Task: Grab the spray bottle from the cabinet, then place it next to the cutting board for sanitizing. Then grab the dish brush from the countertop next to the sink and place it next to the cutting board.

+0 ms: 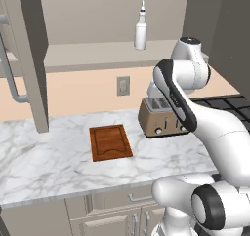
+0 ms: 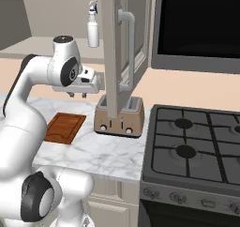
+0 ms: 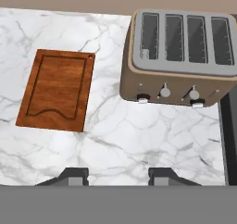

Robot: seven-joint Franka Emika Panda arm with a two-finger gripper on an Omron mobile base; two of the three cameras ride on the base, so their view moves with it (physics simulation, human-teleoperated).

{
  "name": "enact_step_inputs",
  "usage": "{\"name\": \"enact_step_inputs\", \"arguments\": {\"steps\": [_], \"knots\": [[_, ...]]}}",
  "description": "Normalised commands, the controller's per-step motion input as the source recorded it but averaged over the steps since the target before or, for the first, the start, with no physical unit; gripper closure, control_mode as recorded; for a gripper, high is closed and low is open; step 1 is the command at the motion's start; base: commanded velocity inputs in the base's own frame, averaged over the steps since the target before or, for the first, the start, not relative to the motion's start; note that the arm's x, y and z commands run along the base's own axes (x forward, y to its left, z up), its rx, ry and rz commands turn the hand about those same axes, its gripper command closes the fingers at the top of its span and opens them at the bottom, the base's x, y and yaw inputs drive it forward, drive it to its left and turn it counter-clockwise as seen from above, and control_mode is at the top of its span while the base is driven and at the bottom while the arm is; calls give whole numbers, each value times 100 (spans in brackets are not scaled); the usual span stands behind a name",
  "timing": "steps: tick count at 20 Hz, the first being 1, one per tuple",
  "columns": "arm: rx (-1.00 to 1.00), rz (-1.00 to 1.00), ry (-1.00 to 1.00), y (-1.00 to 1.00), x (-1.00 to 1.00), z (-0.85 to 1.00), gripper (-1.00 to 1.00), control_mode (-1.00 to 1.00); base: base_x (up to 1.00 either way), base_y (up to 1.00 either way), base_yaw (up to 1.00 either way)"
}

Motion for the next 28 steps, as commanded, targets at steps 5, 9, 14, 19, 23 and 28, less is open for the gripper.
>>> {"name": "enact_step_inputs", "arguments": {"steps": [5,9,14,19,23,28], "knots": [[0,0,-2,0,-23,0,-100,-100,0,0,0],[-2,1,-18,2,-87,2,-100,-100,0,0,0],[0,0,-43,0,-86,61,-100,-100,0,0,0],[0,0,-54,8,-74,97,-100,-100,0,0,0],[0,0,-51,3,-56,100,-100,-100,0,0,0],[0,0,-57,2,-41,99,-100,-100,0,0,0]]}}
